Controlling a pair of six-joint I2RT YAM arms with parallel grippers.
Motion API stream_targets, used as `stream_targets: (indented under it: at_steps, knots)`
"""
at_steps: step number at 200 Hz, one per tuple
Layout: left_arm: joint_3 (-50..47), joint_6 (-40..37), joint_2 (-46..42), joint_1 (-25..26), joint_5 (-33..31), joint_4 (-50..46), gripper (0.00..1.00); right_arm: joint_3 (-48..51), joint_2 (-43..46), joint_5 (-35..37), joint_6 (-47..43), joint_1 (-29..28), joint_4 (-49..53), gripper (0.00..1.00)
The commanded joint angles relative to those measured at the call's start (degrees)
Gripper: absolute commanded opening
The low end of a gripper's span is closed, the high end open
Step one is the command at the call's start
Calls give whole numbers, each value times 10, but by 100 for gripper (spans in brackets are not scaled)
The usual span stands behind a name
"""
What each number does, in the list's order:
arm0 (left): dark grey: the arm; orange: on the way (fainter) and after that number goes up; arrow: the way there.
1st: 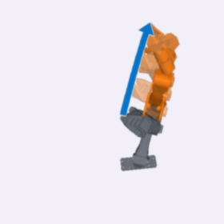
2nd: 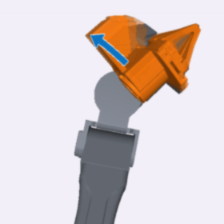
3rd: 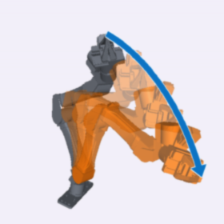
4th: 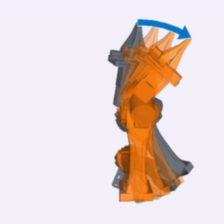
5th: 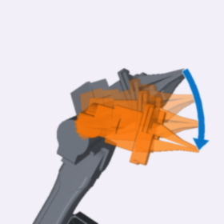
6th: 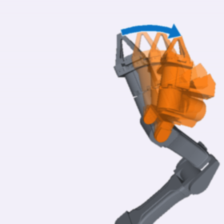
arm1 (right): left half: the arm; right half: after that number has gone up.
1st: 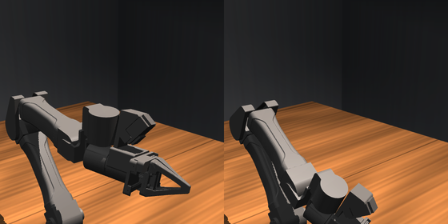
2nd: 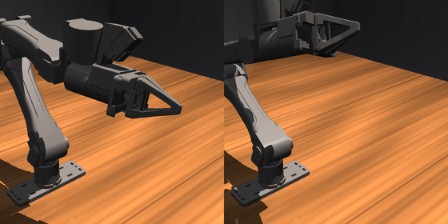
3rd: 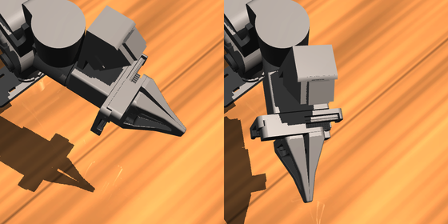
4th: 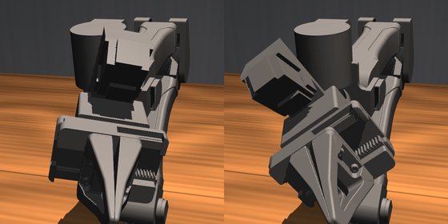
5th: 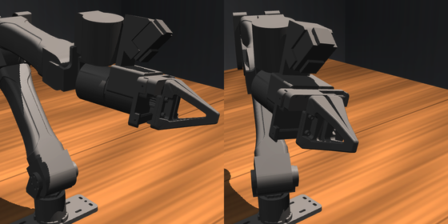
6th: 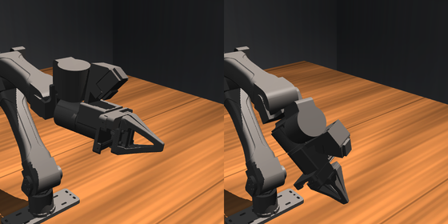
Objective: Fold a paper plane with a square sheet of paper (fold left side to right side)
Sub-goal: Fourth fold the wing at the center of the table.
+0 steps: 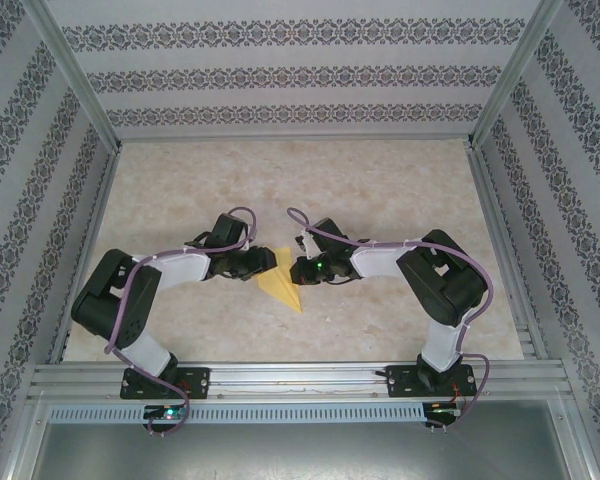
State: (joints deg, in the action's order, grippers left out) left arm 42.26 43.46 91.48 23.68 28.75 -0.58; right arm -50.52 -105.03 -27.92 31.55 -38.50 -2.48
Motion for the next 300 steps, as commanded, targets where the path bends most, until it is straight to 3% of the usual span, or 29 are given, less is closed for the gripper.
stream_targets:
  at_steps: [1,75,133,300]
  knots:
    - [11,-20,-36,5,-23,-28,44,9,-32,36,-4,-8,41,0]
    - [31,-13,27,17,83,42,18,11,-30,45,-5,-11,45,0]
    - [45,-5,68,22,98,69,14,12,-31,52,-8,-11,52,0]
    - [19,-30,105,22,29,25,8,6,-25,61,-17,-14,73,0]
